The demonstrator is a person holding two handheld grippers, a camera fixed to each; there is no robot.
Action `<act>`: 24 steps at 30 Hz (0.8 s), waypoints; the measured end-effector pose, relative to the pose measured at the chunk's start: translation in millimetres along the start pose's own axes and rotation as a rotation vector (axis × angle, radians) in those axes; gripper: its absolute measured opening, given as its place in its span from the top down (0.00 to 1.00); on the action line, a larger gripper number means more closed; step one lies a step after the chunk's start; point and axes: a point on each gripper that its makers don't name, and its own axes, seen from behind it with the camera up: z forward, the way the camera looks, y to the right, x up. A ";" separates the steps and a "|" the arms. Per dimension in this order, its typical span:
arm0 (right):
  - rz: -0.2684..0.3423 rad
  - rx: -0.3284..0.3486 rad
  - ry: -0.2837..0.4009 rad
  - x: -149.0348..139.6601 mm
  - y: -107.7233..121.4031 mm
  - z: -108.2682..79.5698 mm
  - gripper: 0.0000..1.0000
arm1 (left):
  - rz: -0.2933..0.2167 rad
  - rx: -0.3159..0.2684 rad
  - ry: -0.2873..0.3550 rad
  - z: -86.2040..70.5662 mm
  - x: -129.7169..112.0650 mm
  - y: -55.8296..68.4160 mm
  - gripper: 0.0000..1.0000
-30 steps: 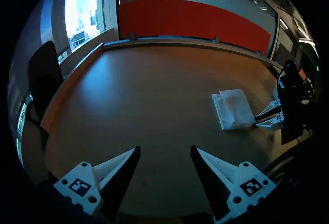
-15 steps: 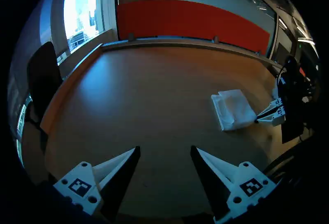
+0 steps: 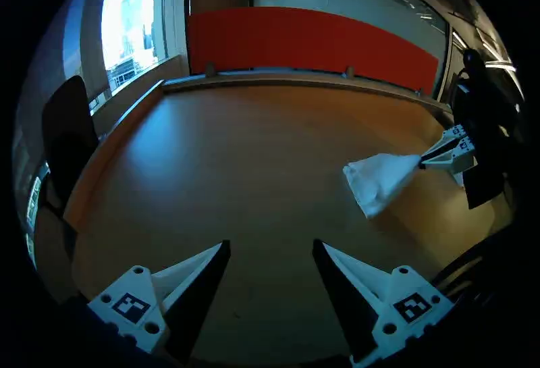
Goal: Fold towel
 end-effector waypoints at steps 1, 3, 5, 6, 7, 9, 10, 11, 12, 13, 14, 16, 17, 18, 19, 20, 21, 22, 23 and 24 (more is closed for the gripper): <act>-0.008 -0.001 0.008 6.7 0.9 -2.0 0.95 | 0.000 -0.002 0.002 0.2 1.4 0.6 0.10; -0.023 -0.002 0.024 20.2 2.9 -6.5 0.95 | 0.002 -0.007 0.008 0.6 4.4 1.7 0.10; -0.031 -0.003 0.038 31.4 5.0 -11.6 0.95 | 0.004 -0.011 0.012 1.0 7.2 2.6 0.10; -0.034 -0.003 0.047 37.3 6.6 -15.2 0.96 | 0.007 -0.013 0.015 1.2 8.9 3.2 0.10; -0.034 -0.002 0.055 42.4 8.2 -18.8 0.96 | 0.010 -0.015 0.017 1.4 10.4 3.6 0.10; -0.036 -0.003 0.072 52.5 12.7 -26.9 0.95 | 0.016 -0.019 0.022 1.9 13.7 4.8 0.10; -0.037 -0.007 0.079 56.6 15.7 -31.4 0.95 | 0.019 -0.021 0.025 2.1 15.4 5.6 0.10; -0.038 -0.010 0.086 60.7 18.8 -35.8 0.95 | 0.022 -0.023 0.027 2.4 17.0 6.3 0.10; -0.040 -0.015 0.092 64.2 22.7 -40.9 0.95 | 0.025 -0.026 0.030 2.8 18.8 7.4 0.10; -0.041 -0.021 0.096 66.6 26.5 -45.6 0.95 | 0.027 -0.029 0.031 3.3 20.3 8.5 0.10; -0.043 -0.026 0.101 69.0 30.3 -50.2 0.95 | 0.028 -0.032 0.033 3.7 21.8 9.6 0.10; -0.045 -0.038 0.104 71.0 39.2 -60.4 0.95 | 0.031 -0.039 0.037 4.5 24.8 12.5 0.10; -0.046 -0.044 0.105 71.6 43.4 -65.2 0.95 | 0.031 -0.043 0.039 4.9 26.2 14.0 0.10; -0.045 -0.052 0.105 71.4 48.9 -70.6 0.95 | 0.032 -0.046 0.041 5.3 27.5 15.5 0.10; -0.045 -0.060 0.105 70.8 54.3 -75.4 0.95 | 0.033 -0.050 0.042 5.6 28.6 16.9 0.10; -0.044 -0.068 0.104 70.1 59.7 -80.2 0.95 | 0.034 -0.053 0.043 5.9 29.6 18.2 0.10; -0.042 -0.078 0.104 69.2 66.4 -85.9 0.95 | 0.036 -0.056 0.044 6.2 30.4 19.4 0.10; -0.039 -0.088 0.105 68.1 72.8 -91.2 0.96 | 0.038 -0.058 0.043 6.5 30.9 20.3 0.10; -0.036 -0.098 0.105 67.1 79.1 -96.4 0.95 | 0.040 -0.059 0.043 6.8 31.5 21.2 0.10; -0.032 -0.109 0.106 65.5 86.5 -102.5 0.95 | 0.043 -0.061 0.042 7.0 32.0 22.1 0.10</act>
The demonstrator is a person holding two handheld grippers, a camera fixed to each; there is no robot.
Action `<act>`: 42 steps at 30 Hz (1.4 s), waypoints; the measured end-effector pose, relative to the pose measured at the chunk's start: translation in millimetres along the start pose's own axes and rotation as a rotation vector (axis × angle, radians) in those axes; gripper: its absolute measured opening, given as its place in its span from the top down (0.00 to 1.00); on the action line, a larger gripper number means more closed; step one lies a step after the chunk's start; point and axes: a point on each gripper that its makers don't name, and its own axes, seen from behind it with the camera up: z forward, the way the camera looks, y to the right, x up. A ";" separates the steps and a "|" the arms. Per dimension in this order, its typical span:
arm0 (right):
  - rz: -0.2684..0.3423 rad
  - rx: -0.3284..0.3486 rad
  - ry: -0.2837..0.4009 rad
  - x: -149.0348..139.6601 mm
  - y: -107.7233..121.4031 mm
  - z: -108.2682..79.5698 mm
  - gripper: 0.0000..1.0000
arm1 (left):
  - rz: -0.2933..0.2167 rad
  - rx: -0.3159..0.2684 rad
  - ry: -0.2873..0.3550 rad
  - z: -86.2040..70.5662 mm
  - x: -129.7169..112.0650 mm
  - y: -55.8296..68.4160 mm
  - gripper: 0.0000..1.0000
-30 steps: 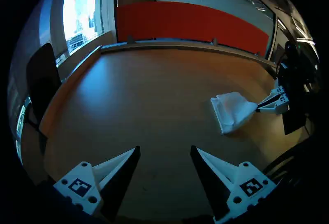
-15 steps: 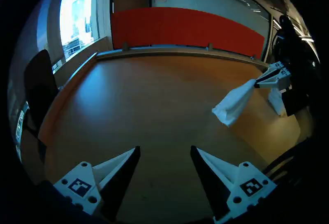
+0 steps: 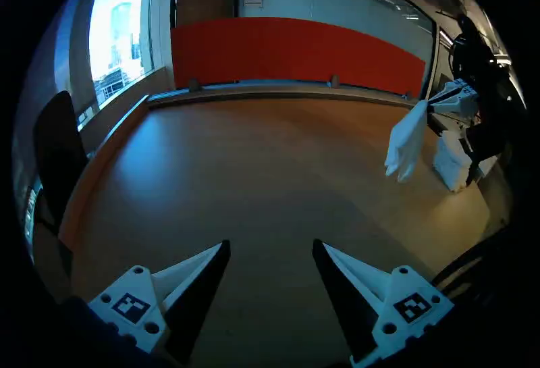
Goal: Fold towel
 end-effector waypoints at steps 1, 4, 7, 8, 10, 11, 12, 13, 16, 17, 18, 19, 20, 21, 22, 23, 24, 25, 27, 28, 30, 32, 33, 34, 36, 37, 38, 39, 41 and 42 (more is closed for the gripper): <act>0.002 -0.010 0.000 -1.3 7.1 -4.9 0.95 | 0.003 -0.001 0.000 0.3 0.4 0.7 0.10; 0.010 -0.040 -0.002 -6.0 29.5 -20.0 0.95 | 0.011 -0.005 -0.001 1.0 2.0 3.7 0.10; 0.016 -0.069 -0.012 -13.0 52.2 -34.8 0.96 | 0.014 -0.010 -0.001 1.9 4.3 7.3 0.10; 0.017 -0.079 -0.016 -15.7 59.5 -39.6 0.96 | 0.015 -0.011 0.000 2.2 5.2 8.5 0.10; 0.018 -0.099 -0.027 -21.6 74.7 -49.8 0.95 | 0.017 -0.013 0.001 2.9 7.0 10.7 0.10; 0.019 -0.109 -0.032 -24.4 81.8 -54.6 0.95 | 0.018 -0.014 0.001 3.2 7.8 11.6 0.10; 0.019 -0.120 -0.038 -27.5 89.6 -60.1 0.95 | 0.020 -0.014 0.001 3.6 8.6 12.8 0.10; 0.020 -0.129 -0.043 -30.1 96.3 -65.0 0.95 | 0.022 -0.015 0.001 3.9 9.3 13.8 0.10; 0.025 -0.155 -0.059 -38.9 117.2 -80.5 0.96 | 0.028 -0.016 0.001 4.9 11.1 17.1 0.10; 0.026 -0.163 -0.065 -41.8 123.9 -85.4 0.96 | 0.029 -0.017 0.001 5.1 11.7 18.2 0.10; 0.030 -0.172 -0.070 -44.8 131.2 -90.6 0.96 | 0.030 -0.018 0.000 5.5 12.2 19.4 0.10; 0.034 -0.180 -0.074 -47.4 137.6 -95.2 0.96 | 0.031 -0.018 0.000 5.8 12.5 20.5 0.10; 0.037 -0.187 -0.078 -49.9 144.0 -99.7 0.96 | 0.031 -0.019 0.000 6.2 12.9 21.5 0.10; 0.041 -0.196 -0.081 -52.1 151.0 -104.5 0.96 | 0.031 -0.019 -0.001 6.6 13.2 22.6 0.10; 0.043 -0.204 -0.083 -53.7 157.1 -108.7 0.95 | 0.031 -0.020 -0.001 6.9 13.4 23.6 0.10; 0.046 -0.212 -0.085 -55.3 163.2 -112.9 0.95 | 0.030 -0.020 -0.002 7.3 13.7 24.5 0.10; 0.047 -0.223 -0.086 -56.7 169.9 -117.6 0.96 | 0.030 -0.021 -0.003 7.7 14.0 25.6 0.10; 0.048 -0.232 -0.087 -57.7 175.8 -121.8 0.95 | 0.030 -0.021 -0.003 7.9 14.2 26.7 0.10; 0.049 -0.253 -0.089 -59.9 187.8 -130.2 0.95 | 0.032 -0.023 -0.005 8.6 14.8 28.9 0.10; 0.051 -0.261 -0.090 -61.0 192.9 -133.7 0.96 | 0.033 -0.023 -0.006 9.0 15.0 30.0 0.10; 0.055 -0.277 -0.092 -63.3 203.5 -140.9 0.96 | 0.037 -0.024 -0.007 9.9 15.7 32.3 0.10; 0.061 -0.291 -0.094 -66.1 213.0 -147.1 0.96 | 0.041 -0.025 -0.008 10.8 16.7 34.6 0.10; 0.064 -0.298 -0.096 -67.9 217.9 -150.4 0.96 | 0.044 -0.026 -0.009 11.3 17.4 35.9 0.10; 0.067 -0.303 -0.098 -69.7 222.1 -153.3 0.96 | 0.045 -0.026 -0.009 11.7 18.0 36.9 0.10; 0.073 -0.314 -0.103 -73.9 230.4 -159.3 0.96 | 0.048 -0.028 -0.009 12.5 19.4 38.9 0.10; 0.076 -0.317 -0.106 -76.3 233.6 -162.0 0.96 | 0.049 -0.029 -0.009 12.8 20.1 39.7 0.10; 0.078 -0.321 -0.110 -78.7 236.8 -164.7 0.96 | 0.050 -0.030 -0.009 13.1 20.8 40.5 0.10; 0.082 -0.324 -0.114 -81.7 239.7 -167.2 0.96 | 0.052 -0.030 -0.009 13.4 21.4 41.3 0.10; 0.090 -0.328 -0.121 -87.7 244.1 -171.1 0.96 | 0.055 -0.031 -0.010 13.9 22.2 42.5 0.10; 0.094 -0.331 -0.125 -91.0 245.8 -173.0 0.96 | 0.057 -0.032 -0.010 14.1 22.6 43.2 0.10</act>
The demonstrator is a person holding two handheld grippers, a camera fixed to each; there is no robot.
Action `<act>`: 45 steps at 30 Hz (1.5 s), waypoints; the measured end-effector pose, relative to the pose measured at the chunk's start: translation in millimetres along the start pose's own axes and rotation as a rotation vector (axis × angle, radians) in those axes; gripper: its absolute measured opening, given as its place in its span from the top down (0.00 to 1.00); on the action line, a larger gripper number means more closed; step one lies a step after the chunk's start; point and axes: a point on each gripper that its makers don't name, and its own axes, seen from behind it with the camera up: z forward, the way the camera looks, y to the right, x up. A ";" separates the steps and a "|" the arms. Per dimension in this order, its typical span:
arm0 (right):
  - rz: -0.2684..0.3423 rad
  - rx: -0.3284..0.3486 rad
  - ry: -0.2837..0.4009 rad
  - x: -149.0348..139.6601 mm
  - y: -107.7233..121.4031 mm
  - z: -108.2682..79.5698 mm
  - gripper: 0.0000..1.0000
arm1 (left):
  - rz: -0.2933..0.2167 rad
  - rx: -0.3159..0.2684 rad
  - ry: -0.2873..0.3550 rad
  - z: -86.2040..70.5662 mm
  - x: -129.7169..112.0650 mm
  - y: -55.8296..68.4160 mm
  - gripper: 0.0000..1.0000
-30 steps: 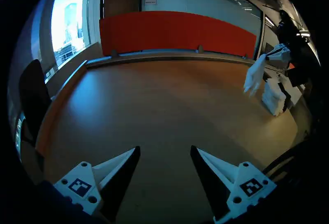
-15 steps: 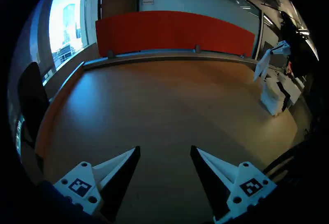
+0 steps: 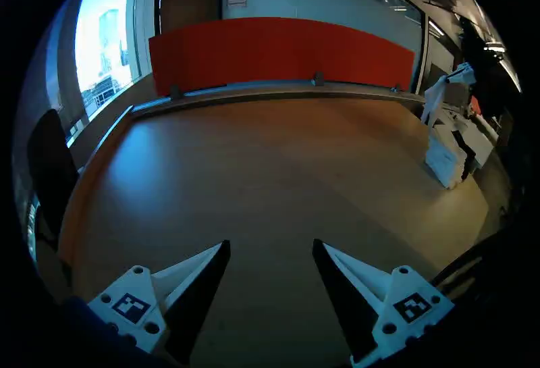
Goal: Fold towel
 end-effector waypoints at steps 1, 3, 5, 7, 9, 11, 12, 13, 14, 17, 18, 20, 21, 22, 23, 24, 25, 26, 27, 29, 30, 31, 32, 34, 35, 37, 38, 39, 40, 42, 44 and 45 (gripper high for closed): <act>0.003 -0.002 -0.003 -2.9 1.8 -0.6 0.95 | 0.001 -0.001 -0.001 0.2 0.2 0.6 0.10; 0.010 -0.006 -0.007 -8.8 5.1 -2.3 0.95 | 0.003 -0.003 -0.002 0.7 0.8 1.9 0.10; 0.015 -0.007 -0.010 -14.0 7.3 -4.5 0.95 | 0.006 -0.005 -0.004 1.1 1.6 3.0 0.10; 0.021 -0.011 -0.013 -20.0 10.1 -7.5 0.96 | 0.009 -0.009 -0.003 1.6 3.3 4.4 0.10; 0.028 -0.014 -0.017 -26.3 12.9 -10.7 0.96 | 0.012 -0.012 -0.002 2.2 5.5 5.8 0.10; 0.034 -0.018 -0.022 -32.8 15.6 -13.7 0.96 | 0.015 -0.015 -0.001 3.1 7.8 6.9 0.10; 0.038 -0.020 -0.025 -36.5 17.2 -15.5 0.96 | 0.017 -0.016 -0.001 3.6 9.1 7.5 0.10; 0.042 -0.023 -0.027 -39.8 18.6 -17.3 0.96 | 0.018 -0.017 0.000 4.1 10.3 8.0 0.10; 0.045 -0.026 -0.029 -43.1 20.0 -19.0 0.96 | 0.020 -0.018 0.001 4.6 11.5 8.6 0.10; 0.057 -0.035 -0.035 -54.2 22.8 -25.1 0.96 | 0.025 -0.022 0.002 5.6 14.2 10.7 0.10; 0.061 -0.037 -0.037 -58.4 23.3 -27.2 0.96 | 0.027 -0.024 0.002 5.9 14.9 11.5 0.10; 0.069 -0.042 -0.042 -66.1 23.9 -30.8 0.96 | 0.031 -0.027 0.002 6.3 15.8 12.9 0.10; 0.074 -0.044 -0.045 -70.5 24.0 -32.6 0.96 | 0.034 -0.028 0.001 6.6 16.3 13.7 0.10; 0.078 -0.047 -0.047 -74.5 23.9 -33.9 0.96 | 0.037 -0.029 0.001 7.0 16.7 14.3 0.10; 0.082 -0.050 -0.050 -78.4 23.8 -35.3 0.96 | 0.040 -0.030 0.001 7.3 17.1 14.9 0.10; 0.087 -0.052 -0.053 -82.9 23.3 -36.8 0.96 | 0.043 -0.031 0.000 7.7 17.8 15.4 0.10; 0.091 -0.053 -0.057 -87.0 22.6 -38.0 0.96 | 0.045 -0.032 0.001 8.0 18.6 15.8 0.10; 0.096 -0.055 -0.060 -91.1 21.9 -39.3 0.96 | 0.047 -0.033 0.001 8.2 19.3 16.3 0.10; 0.100 -0.057 -0.064 -95.7 21.0 -40.5 0.96 | 0.049 -0.034 0.001 8.5 20.2 16.7 0.10; 0.108 -0.061 -0.071 -104.2 19.5 -42.6 0.95 | 0.051 -0.036 0.003 8.9 21.7 17.6 0.10; 0.113 -0.065 -0.075 -109.4 18.9 -43.6 0.95 | 0.052 -0.036 0.003 9.2 22.1 17.9 0.10; 0.118 -0.069 -0.080 -114.3 18.6 -44.3 0.95 | 0.053 -0.036 0.002 9.5 22.2 18.2 0.10; 0.122 -0.073 -0.085 -119.2 18.2 -45.1 0.95 | 0.053 -0.037 0.002 9.7 22.2 18.4 0.10; 0.133 -0.080 -0.098 -130.5 17.1 -46.0 0.95 | 0.057 -0.036 0.001 10.4 22.2 18.7 0.10; 0.139 -0.083 -0.105 -136.0 16.5 -46.3 0.95 | 0.059 -0.036 0.001 10.7 22.1 18.9 0.10; 0.152 -0.089 -0.115 -146.4 15.1 -46.8 0.95 | 0.063 -0.035 -0.001 11.2 22.1 19.2 0.10; 0.158 -0.091 -0.120 -151.2 14.4 -46.9 0.96 | 0.065 -0.034 -0.002 11.4 22.0 19.4 0.10; 0.168 -0.095 -0.123 -156.1 13.5 -47.0 0.96 | 0.068 -0.034 -0.003 11.6 22.1 19.7 0.10; 0.177 -0.098 -0.126 -160.4 12.6 -46.9 0.96 | 0.070 -0.034 -0.003 11.6 22.2 20.0 0.10; 0.197 -0.105 -0.131 -169.1 10.7 -46.6 0.96 | 0.073 -0.034 -0.004 11.8 22.4 20.5 0.10; 0.217 -0.112 -0.135 -177.1 8.5 -45.6 0.95 | 0.076 -0.033 -0.006 12.0 22.4 20.6 0.10; 0.227 -0.114 -0.138 -181.5 7.1 -45.1 0.95 | 0.077 -0.033 -0.006 12.0 22.3 20.5 0.10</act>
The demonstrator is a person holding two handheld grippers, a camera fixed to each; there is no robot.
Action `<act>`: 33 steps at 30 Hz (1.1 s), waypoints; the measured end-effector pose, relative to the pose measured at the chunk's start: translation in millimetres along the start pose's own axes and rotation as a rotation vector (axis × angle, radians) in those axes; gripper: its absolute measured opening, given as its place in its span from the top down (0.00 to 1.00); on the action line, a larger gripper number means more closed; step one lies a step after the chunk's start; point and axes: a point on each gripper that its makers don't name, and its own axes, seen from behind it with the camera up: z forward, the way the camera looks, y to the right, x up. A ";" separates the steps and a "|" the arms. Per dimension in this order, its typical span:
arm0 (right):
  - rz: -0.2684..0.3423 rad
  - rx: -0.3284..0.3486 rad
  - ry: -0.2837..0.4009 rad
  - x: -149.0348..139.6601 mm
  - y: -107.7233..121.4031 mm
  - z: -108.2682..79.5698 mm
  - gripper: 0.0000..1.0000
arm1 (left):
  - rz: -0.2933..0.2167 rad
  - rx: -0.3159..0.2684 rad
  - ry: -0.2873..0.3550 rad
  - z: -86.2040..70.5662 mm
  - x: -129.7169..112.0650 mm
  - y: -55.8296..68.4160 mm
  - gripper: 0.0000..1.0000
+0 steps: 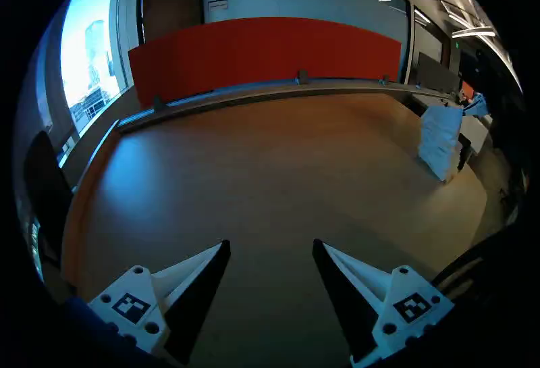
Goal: Fold towel
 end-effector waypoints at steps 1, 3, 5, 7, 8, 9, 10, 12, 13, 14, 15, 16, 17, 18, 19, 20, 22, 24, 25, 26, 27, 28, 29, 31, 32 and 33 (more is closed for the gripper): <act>0.008 -0.002 -0.003 -4.0 -0.6 0.9 0.96 | 0.000 0.000 -0.001 0.0 -0.1 -0.2 0.10; 0.023 -0.006 -0.010 -12.6 -1.8 2.8 0.96 | 0.001 0.001 -0.002 -0.1 -0.5 -0.6 0.10; 0.034 -0.012 -0.018 -20.9 -3.0 4.5 0.96 | 0.003 0.002 -0.003 -0.6 -1.1 -1.0 0.10; 0.048 -0.018 -0.026 -28.5 -4.0 6.7 0.96 | 0.006 0.003 -0.005 -1.2 -1.6 -1.6 0.10; 0.054 -0.020 -0.030 -32.0 -4.5 7.9 0.96 | 0.007 0.004 -0.005 -1.5 -1.9 -1.9 0.10; 0.063 -0.022 -0.033 -35.5 -5.1 9.2 0.96 | 0.008 0.005 -0.006 -1.8 -2.1 -2.3 0.10; 0.072 -0.024 -0.036 -38.4 -5.7 10.4 0.96 | 0.009 0.005 -0.007 -2.1 -2.4 -2.5 0.10; 0.089 -0.026 -0.043 -45.0 -6.9 12.8 0.96 | 0.010 0.006 -0.009 -2.7 -2.9 -3.1 0.10; 0.096 -0.028 -0.047 -48.6 -7.4 13.8 0.96 | 0.009 0.006 -0.010 -3.1 -3.2 -3.4 0.10; 0.103 -0.029 -0.052 -52.1 -7.9 14.8 0.96 | 0.009 0.007 -0.010 -3.4 -3.4 -3.6 0.10; 0.108 -0.030 -0.059 -56.4 -8.6 15.8 0.96 | 0.009 0.007 -0.010 -3.7 -3.6 -3.9 0.10; 0.112 -0.031 -0.065 -60.3 -9.2 16.7 0.96 | 0.009 0.008 -0.010 -4.0 -3.8 -4.2 0.10; 0.115 -0.032 -0.072 -64.3 -9.8 17.5 0.95 | 0.010 0.008 -0.011 -4.2 -3.9 -4.4 0.10; 0.119 -0.033 -0.079 -68.3 -10.7 18.5 0.95 | 0.010 0.008 -0.011 -4.4 -4.0 -4.6 0.10; 0.123 -0.034 -0.084 -71.7 -11.6 19.5 0.95 | 0.010 0.009 -0.011 -4.5 -4.1 -4.8 0.10; 0.127 -0.035 -0.089 -75.0 -12.5 20.5 0.95 | 0.011 0.009 -0.011 -4.5 -4.2 -4.9 0.10; 0.140 -0.038 -0.098 -80.8 -14.4 23.0 0.95 | 0.012 0.009 -0.012 -4.4 -4.4 -5.2 0.10; 0.154 -0.040 -0.106 -85.9 -16.5 25.5 0.95 | 0.013 0.009 -0.013 -4.3 -4.7 -5.4 0.10; 0.159 -0.040 -0.110 -87.9 -17.8 26.7 0.96 | 0.013 0.009 -0.014 -4.3 -4.8 -5.4 0.10; 0.165 -0.040 -0.113 -90.0 -19.1 28.0 0.96 | 0.013 0.009 -0.014 -4.3 -4.9 -5.5 0.10; 0.168 -0.040 -0.117 -92.1 -20.6 29.1 0.96 | 0.014 0.009 -0.014 -4.4 -5.0 -5.6 0.10; 0.170 -0.040 -0.120 -93.8 -21.8 29.9 0.96 | 0.014 0.009 -0.015 -4.5 -5.1 -5.7 0.10; 0.172 -0.040 -0.123 -95.5 -23.1 30.7 0.96 | 0.013 0.010 -0.015 -4.6 -5.2 -5.9 0.10; 0.175 -0.042 -0.127 -97.5 -24.8 32.1 0.96 | 0.013 0.009 -0.015 -4.7 -5.3 -6.0 0.10; 0.176 -0.043 -0.128 -98.3 -25.5 32.7 0.96 | 0.013 0.009 -0.015 -4.7 -5.3 -5.9 0.10; 0.177 -0.044 -0.129 -98.6 -25.8 33.2 0.96 | 0.013 0.008 -0.015 -4.6 -5.4 -5.9 0.10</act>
